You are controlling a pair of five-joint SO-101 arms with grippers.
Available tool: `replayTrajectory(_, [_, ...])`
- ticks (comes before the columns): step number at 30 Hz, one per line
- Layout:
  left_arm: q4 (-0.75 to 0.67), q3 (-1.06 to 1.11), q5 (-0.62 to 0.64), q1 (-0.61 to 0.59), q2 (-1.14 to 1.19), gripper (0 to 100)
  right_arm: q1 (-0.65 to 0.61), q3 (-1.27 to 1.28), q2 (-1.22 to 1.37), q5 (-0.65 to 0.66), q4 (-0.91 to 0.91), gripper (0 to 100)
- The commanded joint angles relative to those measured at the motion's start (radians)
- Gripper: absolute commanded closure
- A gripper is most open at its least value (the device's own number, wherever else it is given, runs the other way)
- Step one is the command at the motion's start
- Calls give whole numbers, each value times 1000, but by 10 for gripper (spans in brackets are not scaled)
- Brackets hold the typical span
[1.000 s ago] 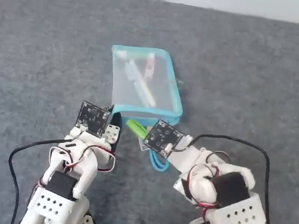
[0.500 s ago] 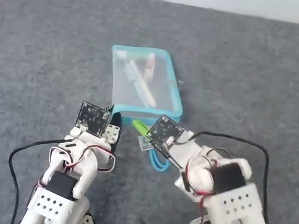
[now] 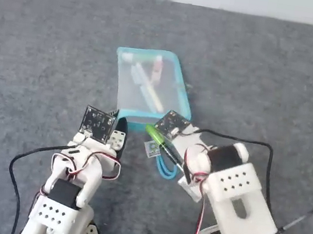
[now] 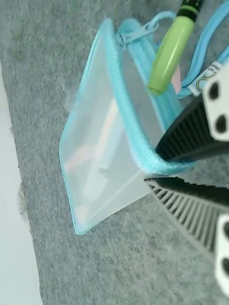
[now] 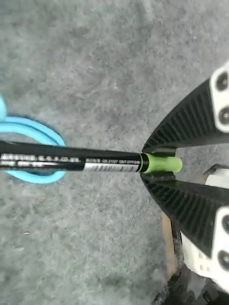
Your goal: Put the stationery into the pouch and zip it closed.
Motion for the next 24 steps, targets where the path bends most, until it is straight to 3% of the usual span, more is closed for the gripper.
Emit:
replayTrajectory(1, [-37, -22, -8, 8, -12, 987, 10, -94, 61, -28, 18, 991])
replayTrajectory(11, [-34, -22, -8, 8, -12, 987, 5, -416, 298, -137, 77, 991])
replayTrajectory(18, [-34, -22, -8, 8, -12, 987, -157, -796, 564, -210, 213, 991])
replayTrajectory(24, [-32, -21, -46, 8, -12, 987, -268, -1033, 742, -235, 222, 988])
